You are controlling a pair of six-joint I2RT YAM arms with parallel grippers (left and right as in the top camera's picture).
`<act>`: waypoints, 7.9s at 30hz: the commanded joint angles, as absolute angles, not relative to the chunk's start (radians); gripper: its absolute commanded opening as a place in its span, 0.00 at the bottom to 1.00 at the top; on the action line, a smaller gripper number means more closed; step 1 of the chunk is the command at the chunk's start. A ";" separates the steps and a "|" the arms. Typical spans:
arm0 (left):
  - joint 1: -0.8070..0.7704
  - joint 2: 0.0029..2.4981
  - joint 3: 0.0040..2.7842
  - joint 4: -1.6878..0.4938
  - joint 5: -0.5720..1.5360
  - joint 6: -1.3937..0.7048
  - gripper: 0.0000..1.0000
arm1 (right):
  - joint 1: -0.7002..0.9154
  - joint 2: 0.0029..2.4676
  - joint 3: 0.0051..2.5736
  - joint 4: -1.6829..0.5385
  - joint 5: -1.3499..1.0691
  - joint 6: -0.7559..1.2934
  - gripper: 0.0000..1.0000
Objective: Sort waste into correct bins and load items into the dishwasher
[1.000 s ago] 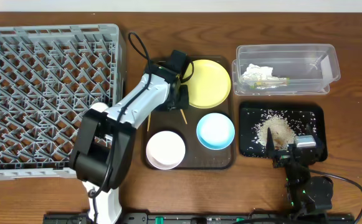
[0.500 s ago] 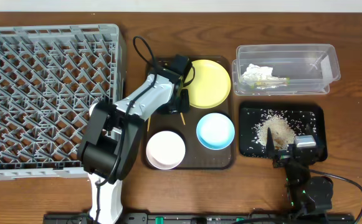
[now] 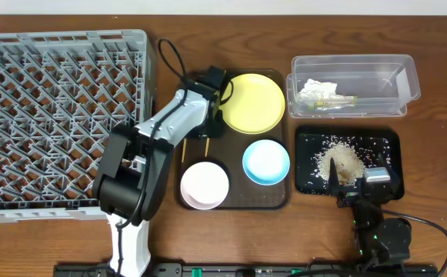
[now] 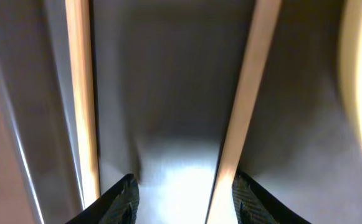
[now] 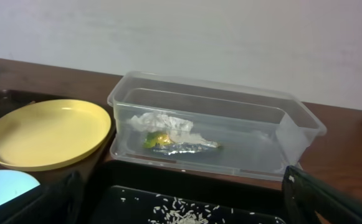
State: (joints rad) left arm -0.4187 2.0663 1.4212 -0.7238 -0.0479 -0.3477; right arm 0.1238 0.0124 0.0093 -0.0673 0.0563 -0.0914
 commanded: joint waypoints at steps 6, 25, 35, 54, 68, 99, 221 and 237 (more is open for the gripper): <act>-0.422 2.076 1.422 -0.653 -0.087 -0.165 0.34 | 0.117 0.006 0.005 -0.067 0.059 -0.099 0.99; -0.406 1.935 1.540 -0.928 -0.038 -0.165 0.06 | 0.117 0.007 0.005 -0.067 0.059 -0.099 0.99; -0.308 1.666 1.573 -1.031 -0.212 -0.156 0.06 | 0.117 0.007 0.006 -0.067 0.059 -0.099 0.99; -0.329 1.748 1.484 -0.979 0.105 -0.055 0.43 | 0.117 0.007 0.006 -0.067 0.059 -0.099 0.99; -0.425 2.086 1.459 -0.926 0.124 -0.091 0.40 | 0.117 0.007 0.005 -0.067 0.059 -0.099 0.99; -0.283 1.651 1.511 -1.019 -0.034 -0.062 0.06 | 0.117 0.007 0.006 -0.067 0.059 -0.099 0.99; -0.030 1.758 1.420 -0.688 -0.212 0.117 0.06 | 0.117 0.007 0.005 -0.067 0.059 -0.099 0.99; 0.033 1.781 1.417 -0.643 -0.221 0.232 0.41 | 0.117 0.007 0.005 -0.067 0.059 -0.099 0.99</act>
